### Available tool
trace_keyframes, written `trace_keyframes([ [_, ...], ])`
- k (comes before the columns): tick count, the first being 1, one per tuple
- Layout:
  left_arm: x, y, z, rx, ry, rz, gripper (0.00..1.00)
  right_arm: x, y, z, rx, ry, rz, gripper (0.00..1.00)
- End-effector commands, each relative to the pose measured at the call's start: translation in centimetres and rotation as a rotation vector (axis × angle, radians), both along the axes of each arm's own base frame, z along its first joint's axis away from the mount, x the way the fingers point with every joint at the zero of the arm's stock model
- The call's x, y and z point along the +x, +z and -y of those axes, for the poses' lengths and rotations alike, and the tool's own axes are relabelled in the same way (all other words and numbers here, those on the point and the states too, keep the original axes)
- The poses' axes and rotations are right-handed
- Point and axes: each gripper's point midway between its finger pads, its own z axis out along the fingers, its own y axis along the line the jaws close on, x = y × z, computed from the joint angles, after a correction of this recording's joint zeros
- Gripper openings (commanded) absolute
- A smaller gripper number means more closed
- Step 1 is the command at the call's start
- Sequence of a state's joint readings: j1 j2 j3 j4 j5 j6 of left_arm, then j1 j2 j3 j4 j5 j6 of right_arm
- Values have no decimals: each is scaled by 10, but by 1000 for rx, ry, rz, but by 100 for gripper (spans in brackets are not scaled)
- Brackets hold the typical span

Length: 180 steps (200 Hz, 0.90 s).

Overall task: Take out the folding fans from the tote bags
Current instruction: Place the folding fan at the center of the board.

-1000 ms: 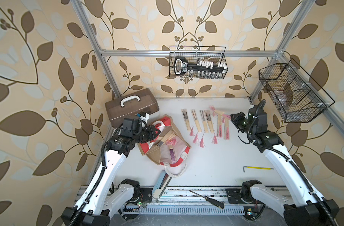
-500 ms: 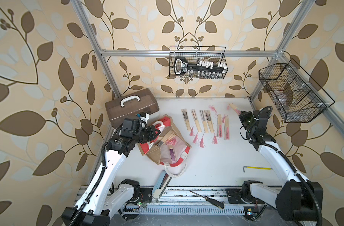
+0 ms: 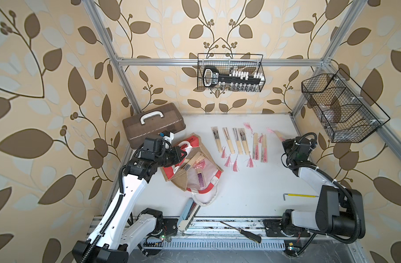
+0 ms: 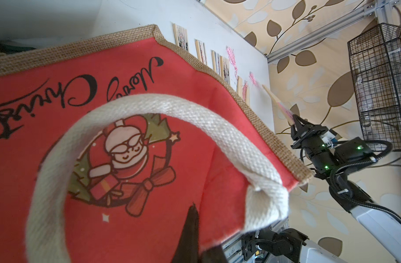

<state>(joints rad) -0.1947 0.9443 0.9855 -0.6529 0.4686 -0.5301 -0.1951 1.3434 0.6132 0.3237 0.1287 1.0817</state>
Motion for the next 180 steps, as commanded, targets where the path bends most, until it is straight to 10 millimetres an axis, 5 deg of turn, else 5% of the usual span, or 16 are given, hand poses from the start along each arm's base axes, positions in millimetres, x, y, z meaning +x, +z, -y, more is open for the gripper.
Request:
trace_keyframes([
  [1, -2, -5, 1, 2, -20, -17, 0, 3, -4, -1, 21, 12, 35, 14],
  [81, -4, -8, 0, 6, -17, -21, 0, -22, -51, -40, 35, 102, -76, 15],
  [180, -5, -9, 1, 3, -22, -24, 0, -45, -80, -38, 30, 85, -177, 31],
])
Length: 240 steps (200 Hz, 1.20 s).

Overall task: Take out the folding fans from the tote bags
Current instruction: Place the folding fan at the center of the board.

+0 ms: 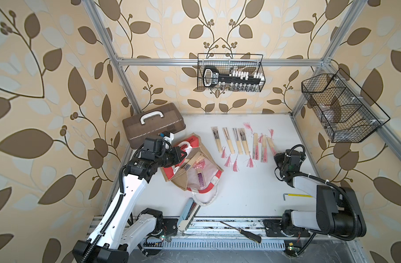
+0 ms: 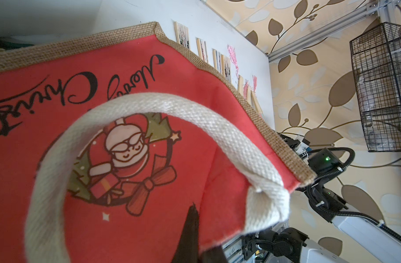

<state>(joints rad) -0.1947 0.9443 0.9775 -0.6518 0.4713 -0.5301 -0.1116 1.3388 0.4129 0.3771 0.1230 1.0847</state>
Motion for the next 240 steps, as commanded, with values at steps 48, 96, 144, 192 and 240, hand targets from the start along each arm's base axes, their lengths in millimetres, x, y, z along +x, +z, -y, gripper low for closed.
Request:
trace_keyframes([
  [48, -4, -6, 1, -1, -23, -19, 0, -8, -18, -2, 14, 22, -64, 38],
  [96, -3, -5, 2, -3, -23, -16, 0, -4, -21, -8, 32, 62, -84, 46],
  [144, -2, -5, 2, -3, -23, -19, 0, -9, -34, -12, 59, 76, -156, 51],
  [192, -1, -4, 2, -5, -23, -17, 0, -24, -36, -2, 8, 52, -271, 55],
  [240, -1, -4, 3, -7, -25, -17, 0, -39, -28, 13, -21, 31, -342, 60],
])
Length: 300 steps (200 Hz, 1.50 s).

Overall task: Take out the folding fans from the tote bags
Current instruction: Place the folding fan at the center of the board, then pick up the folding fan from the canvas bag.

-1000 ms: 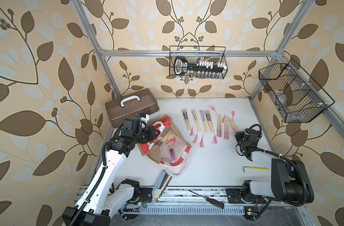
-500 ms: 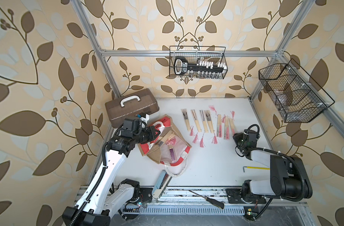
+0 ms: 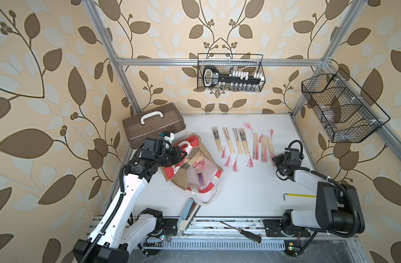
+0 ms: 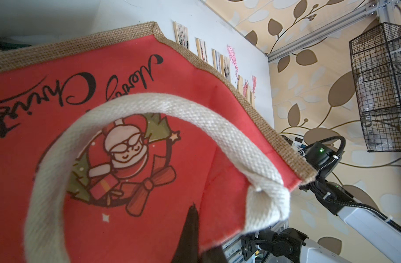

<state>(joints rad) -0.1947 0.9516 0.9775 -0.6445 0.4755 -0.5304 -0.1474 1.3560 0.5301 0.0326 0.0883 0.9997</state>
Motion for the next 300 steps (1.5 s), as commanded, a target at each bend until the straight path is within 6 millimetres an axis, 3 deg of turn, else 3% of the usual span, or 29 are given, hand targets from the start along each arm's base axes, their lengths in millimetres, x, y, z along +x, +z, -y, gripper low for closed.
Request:
trace_keyframes([
  [1, -3, -3, 2, -4, -22, -15, 0, -18, -5, 9, -17, -13, -87, 60],
  [23, -3, -3, 1, -1, -20, -12, 0, -23, -2, 9, -20, 12, -95, 60],
  [46, -3, -3, 1, 2, -20, -14, 0, -20, 14, -3, -30, 95, -48, 57],
  [77, -3, -1, 1, 7, -28, -11, 0, -18, 61, -42, -51, 299, 77, 54],
  [101, -6, 2, 0, 24, -43, 1, 0, -37, 104, -72, -128, 451, 100, 53],
  [122, -8, 5, 1, 26, -56, 20, 0, -58, 142, -115, -163, 591, 191, 51],
  [151, -10, 7, 6, -4, -82, 44, 0, -94, 186, -191, -73, 801, 358, 46],
  [185, -16, 9, 9, -22, -106, 62, 0, -137, 216, -280, 37, 979, 524, 44],
  [208, -18, 9, 11, -35, -114, 82, 0, -160, 219, -339, -59, 1155, 487, 44],
  [241, -24, 12, 13, -50, -137, 101, 0, -169, 193, -404, -180, 1291, 382, 44],
  [266, -28, 11, 13, -55, -136, 114, 0, -171, 170, -435, -157, 1337, 333, 44],
  [300, -29, 6, 13, -56, -135, 98, 0, -170, 128, -460, -154, 1351, 235, 45],
])
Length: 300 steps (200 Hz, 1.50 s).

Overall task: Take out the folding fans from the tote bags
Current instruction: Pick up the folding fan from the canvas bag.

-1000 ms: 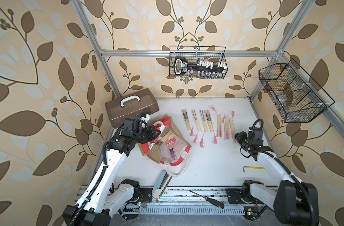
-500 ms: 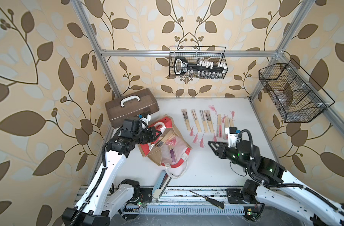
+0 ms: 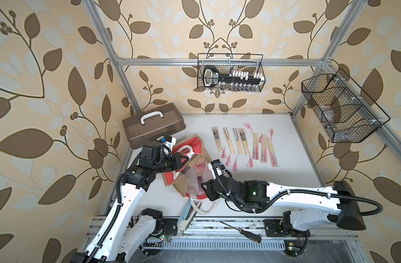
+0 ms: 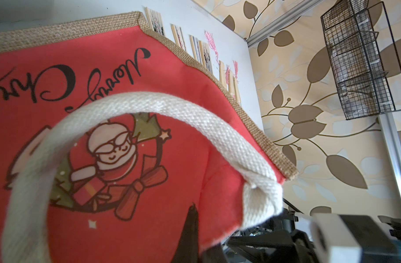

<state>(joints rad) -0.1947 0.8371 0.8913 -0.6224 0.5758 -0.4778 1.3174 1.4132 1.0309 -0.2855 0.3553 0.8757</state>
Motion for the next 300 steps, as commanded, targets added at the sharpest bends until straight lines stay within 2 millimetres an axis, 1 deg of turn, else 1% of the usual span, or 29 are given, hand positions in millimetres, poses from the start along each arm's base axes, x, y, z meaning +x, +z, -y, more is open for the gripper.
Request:
trace_keyframes([
  [1, -2, 4, 3, -14, -29, 27, 0, 1, -7, -20, 14, 1, -34, 45],
  [10, -2, 3, 3, -18, -29, 21, 0, 0, -17, -27, -9, 12, -54, 45],
  [26, -1, 2, 3, -17, -22, 15, 0, 4, -35, -30, -64, -11, -75, 45],
  [37, -2, 2, 2, -16, -22, 15, 0, 9, -44, -26, -108, -46, -72, 45],
  [51, -2, 1, 3, -16, -21, 15, 0, 15, -50, -24, -126, -69, -60, 46],
  [80, -2, -2, 2, -5, -23, 3, 0, 22, -73, -18, -157, -105, -127, 48],
  [101, -2, -3, 2, -5, -26, 0, 0, 27, -82, -14, -183, -133, -129, 50],
  [122, -2, -3, 2, -7, -24, -3, 0, 29, -91, -15, -219, -143, -139, 51],
  [137, -1, -4, 2, -6, -25, -6, 0, 32, -97, -15, -273, -155, -140, 52],
  [141, -2, -4, 3, -7, -26, -7, 0, 32, -103, -12, -298, -157, -142, 53],
  [145, -2, -5, 3, -7, -25, -9, 0, 32, -98, -18, -295, -153, -136, 53],
  [175, -2, -6, 2, -5, -24, -15, 0, 33, -103, -22, -367, -148, -117, 54],
  [208, -1, -5, 2, -4, -23, -13, 0, 37, -111, -14, -450, -168, -120, 54],
  [225, -1, -5, 2, -4, -22, -11, 0, 38, -116, -9, -489, -176, -121, 52],
  [240, -1, -5, 2, -4, -22, -13, 0, 37, -120, -7, -519, -177, -120, 48],
  [275, 0, -6, 1, 0, -17, -14, 0, 37, -130, -8, -565, -167, -131, 46],
  [300, 0, -6, 1, 3, -19, -17, 0, 41, -136, -7, -574, -173, -137, 42],
])
